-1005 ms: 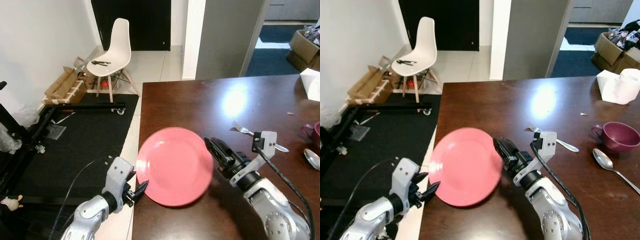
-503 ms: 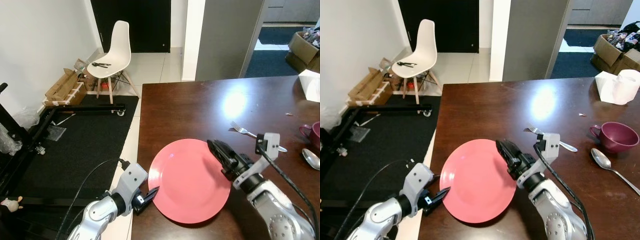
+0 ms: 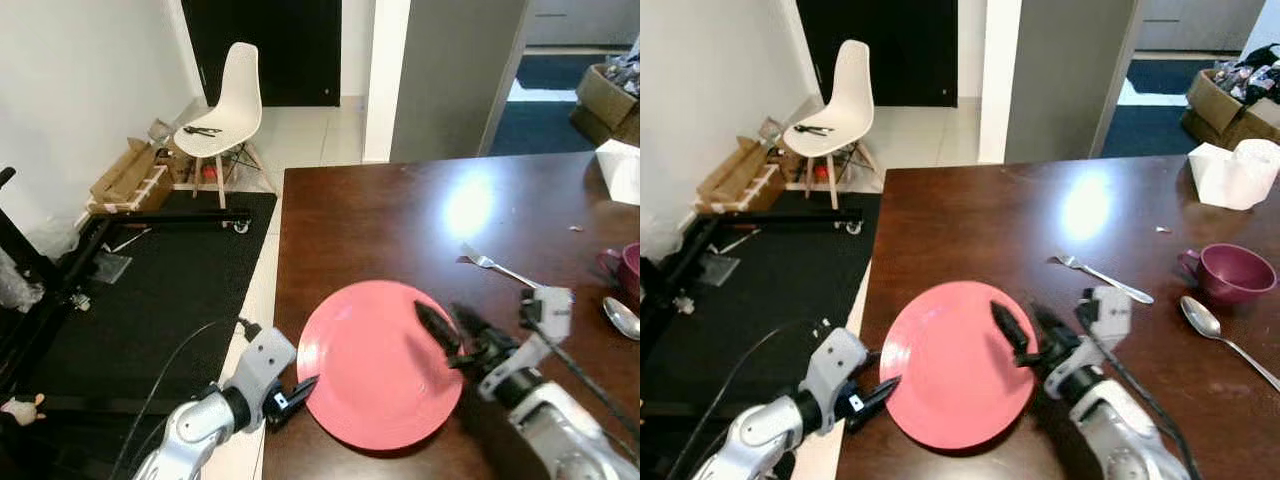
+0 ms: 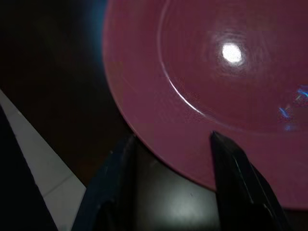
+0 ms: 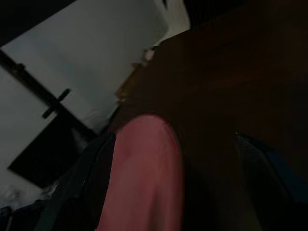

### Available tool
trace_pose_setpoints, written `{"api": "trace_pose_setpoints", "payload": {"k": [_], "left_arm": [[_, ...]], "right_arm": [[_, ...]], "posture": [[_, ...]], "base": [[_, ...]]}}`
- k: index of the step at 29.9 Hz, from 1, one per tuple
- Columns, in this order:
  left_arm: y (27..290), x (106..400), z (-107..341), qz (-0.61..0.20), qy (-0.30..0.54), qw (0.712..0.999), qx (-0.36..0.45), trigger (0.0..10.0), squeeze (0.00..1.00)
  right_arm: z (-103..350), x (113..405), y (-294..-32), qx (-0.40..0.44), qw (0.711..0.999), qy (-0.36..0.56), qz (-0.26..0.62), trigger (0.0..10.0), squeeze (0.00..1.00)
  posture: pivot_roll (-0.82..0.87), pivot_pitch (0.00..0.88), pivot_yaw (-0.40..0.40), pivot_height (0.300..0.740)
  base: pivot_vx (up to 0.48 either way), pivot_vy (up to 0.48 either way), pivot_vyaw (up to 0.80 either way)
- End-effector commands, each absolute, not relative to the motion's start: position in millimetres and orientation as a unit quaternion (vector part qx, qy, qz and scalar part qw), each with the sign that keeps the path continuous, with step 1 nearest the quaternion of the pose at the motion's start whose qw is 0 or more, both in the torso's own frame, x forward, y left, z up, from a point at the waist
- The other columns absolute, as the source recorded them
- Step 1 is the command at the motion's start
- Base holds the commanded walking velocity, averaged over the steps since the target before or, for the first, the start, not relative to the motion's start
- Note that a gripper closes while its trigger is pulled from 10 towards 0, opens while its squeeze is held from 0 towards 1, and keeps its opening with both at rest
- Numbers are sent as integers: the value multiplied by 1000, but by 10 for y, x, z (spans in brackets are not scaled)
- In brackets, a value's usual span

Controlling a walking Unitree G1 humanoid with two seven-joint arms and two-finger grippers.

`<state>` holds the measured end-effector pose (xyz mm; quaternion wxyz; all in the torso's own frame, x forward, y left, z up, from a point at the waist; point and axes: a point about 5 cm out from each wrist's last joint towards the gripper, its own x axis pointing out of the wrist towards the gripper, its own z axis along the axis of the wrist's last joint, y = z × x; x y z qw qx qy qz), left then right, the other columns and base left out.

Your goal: Setting the table

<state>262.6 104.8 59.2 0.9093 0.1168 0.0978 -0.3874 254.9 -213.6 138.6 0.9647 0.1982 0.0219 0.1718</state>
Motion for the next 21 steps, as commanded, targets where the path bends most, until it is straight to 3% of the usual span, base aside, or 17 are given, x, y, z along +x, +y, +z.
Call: {"api": "trace_pose_setpoints", "payload": {"k": [1, 7, 14, 17, 21], "left_arm": [[1143, 2462, 283, -391, 178, 894, 126, 10000, 0], [1147, 2475, 296, -393, 177, 894, 126, 10000, 0], [1161, 2479, 298, -391, 177, 894, 127, 10000, 0], [1161, 2479, 298, -391, 177, 894, 127, 10000, 0], [1172, 2474, 299, -391, 176, 894, 128, 10000, 0]], "right_arm": [[1288, 2501, -2102, 216, 959, 46, 176, 10000, 0], [985, 2474, -1897, 262, 939, 109, 196, 10000, 0], [922, 2478, -1723, 325, 909, 121, 232, 10000, 0], [922, 2478, -1723, 325, 909, 121, 232, 10000, 0], [870, 2430, -1510, 367, 872, 145, 290, 10000, 0]], "posture": [[-198, 10, 115, 740], [-185, 6, 115, 740], [-172, 0, 114, 740], [-172, 0, 114, 740], [-163, 0, 110, 740]], "base": [[0, 0, 0], [0, 0, 0], [0, 0, 0], [0, 0, 0], [0, 0, 0]]}}
